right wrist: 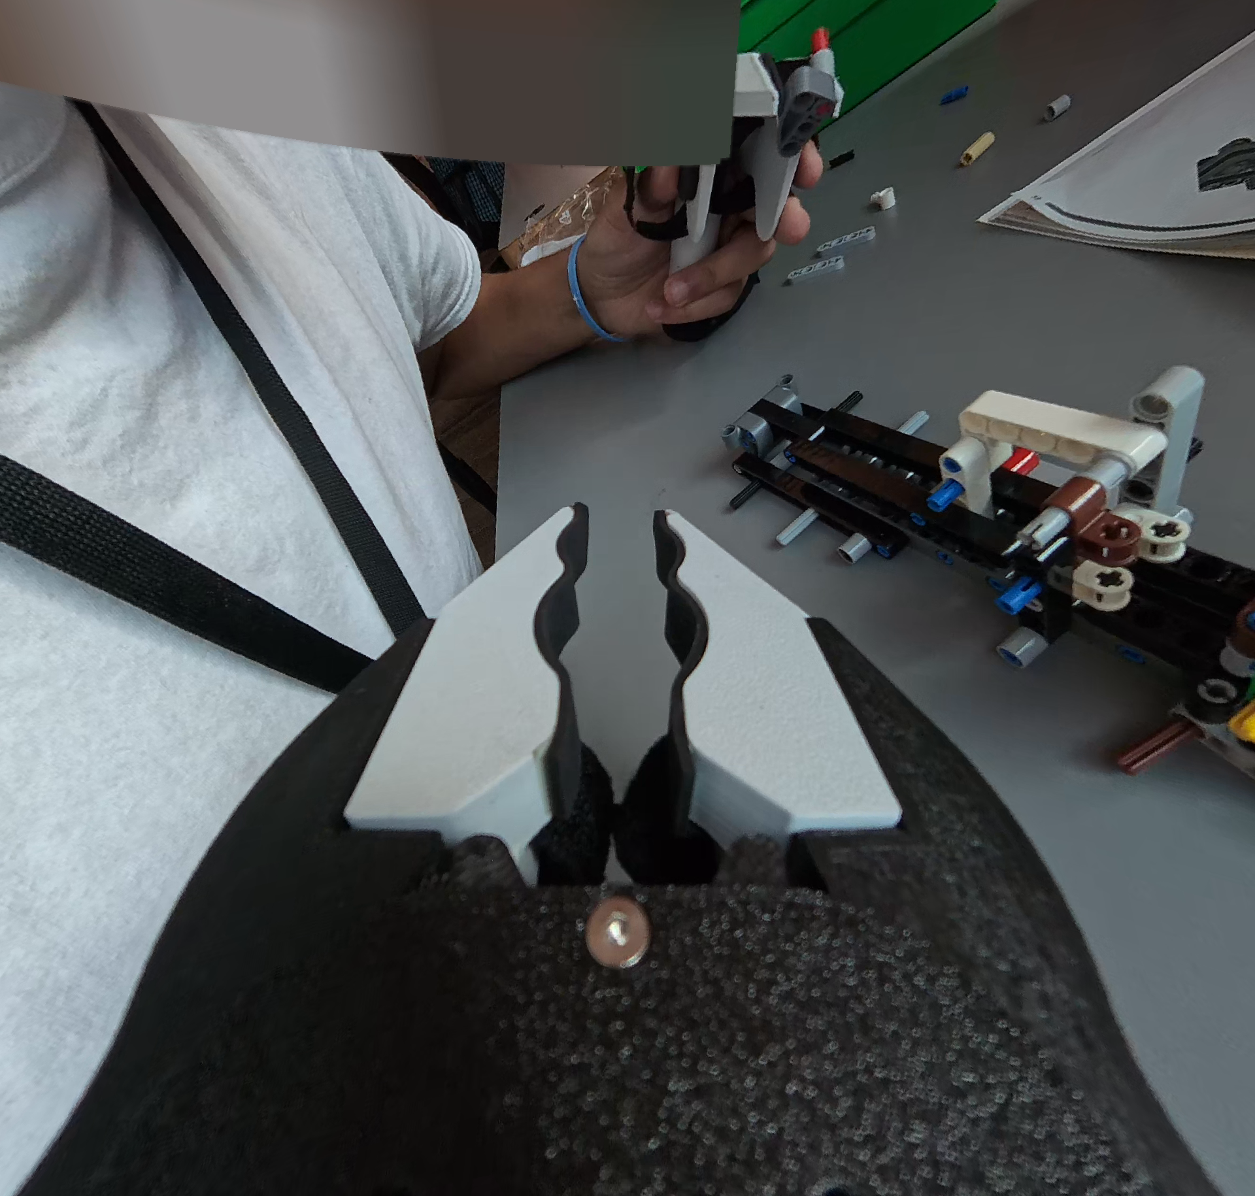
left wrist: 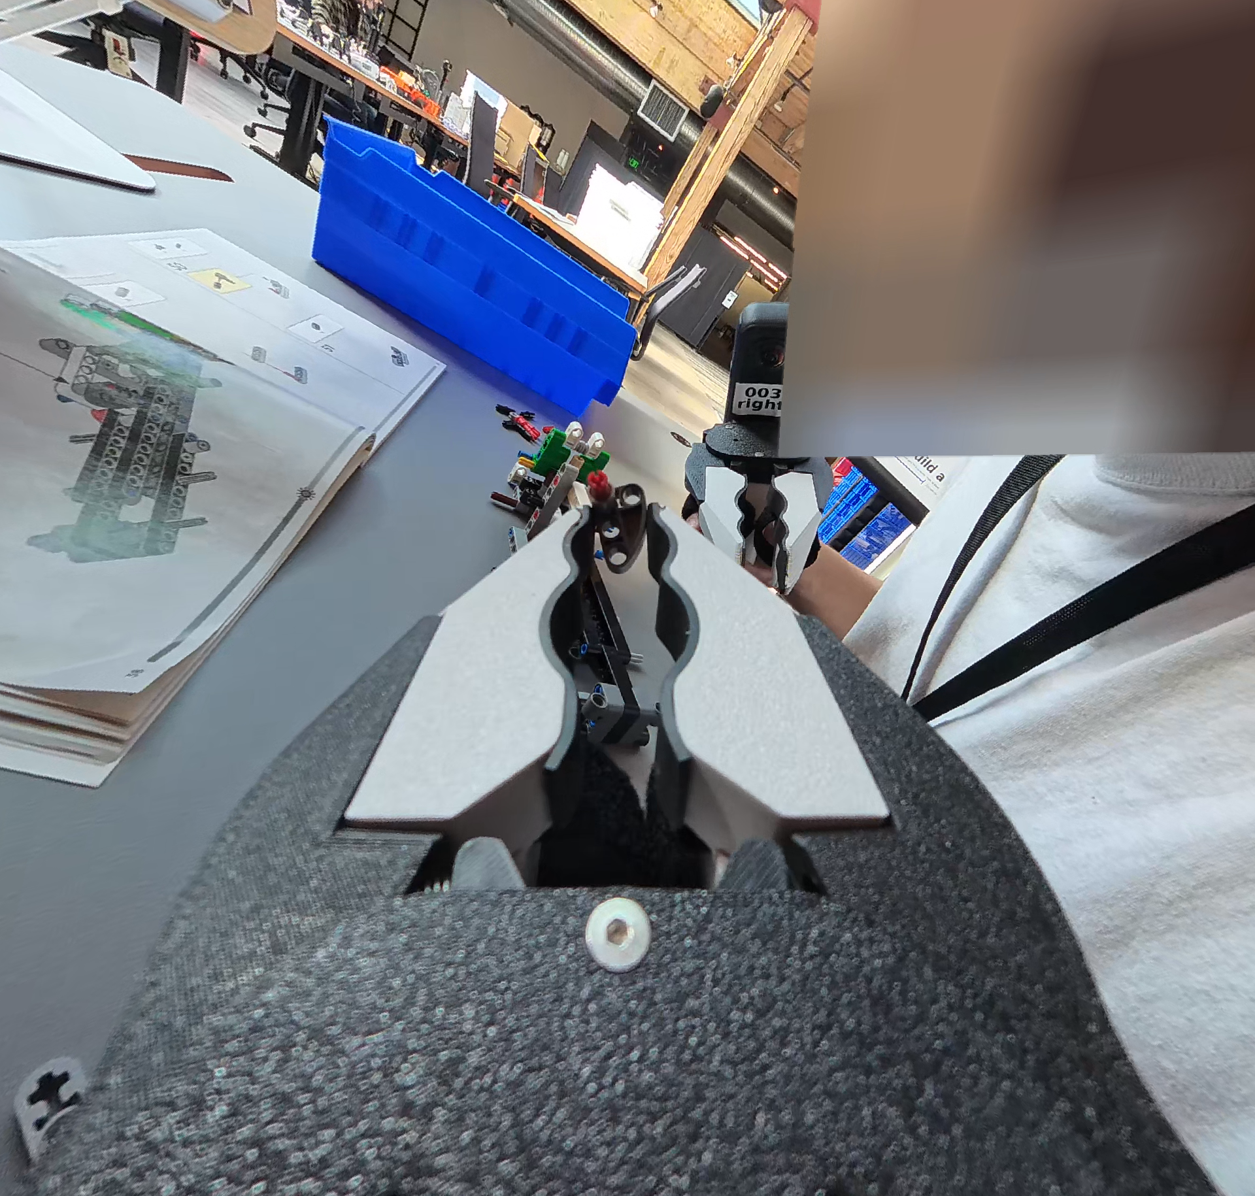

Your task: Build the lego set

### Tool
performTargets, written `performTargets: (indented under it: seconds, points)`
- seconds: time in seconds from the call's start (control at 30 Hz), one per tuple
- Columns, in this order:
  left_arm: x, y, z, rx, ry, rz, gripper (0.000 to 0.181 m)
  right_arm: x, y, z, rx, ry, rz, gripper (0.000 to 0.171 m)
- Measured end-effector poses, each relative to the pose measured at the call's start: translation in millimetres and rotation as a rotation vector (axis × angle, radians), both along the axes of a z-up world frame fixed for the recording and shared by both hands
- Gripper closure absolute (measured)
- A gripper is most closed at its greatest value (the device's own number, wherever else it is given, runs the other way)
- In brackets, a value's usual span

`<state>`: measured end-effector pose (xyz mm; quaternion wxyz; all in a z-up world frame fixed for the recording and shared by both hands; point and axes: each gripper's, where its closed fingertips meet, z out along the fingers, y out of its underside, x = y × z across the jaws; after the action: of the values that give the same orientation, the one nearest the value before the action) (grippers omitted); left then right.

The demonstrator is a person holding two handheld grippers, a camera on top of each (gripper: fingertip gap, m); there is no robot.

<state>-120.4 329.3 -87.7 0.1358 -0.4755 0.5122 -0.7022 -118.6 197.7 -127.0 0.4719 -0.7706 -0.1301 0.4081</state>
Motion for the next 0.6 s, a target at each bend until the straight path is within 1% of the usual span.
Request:
performTargets:
  seconds: [0.37,0.6]
  points:
    - [-0.7,-1.7,-1.2,0.0,0.009,-0.016,0.168,0.8,-0.2,2.4,0.006,0.023,0.004,0.153]
    - [-2.6,-7.6,-3.2,0.047,0.011,-0.032,0.168,-2.9,-2.3,1.4,0.015,-0.004,0.018,0.154]
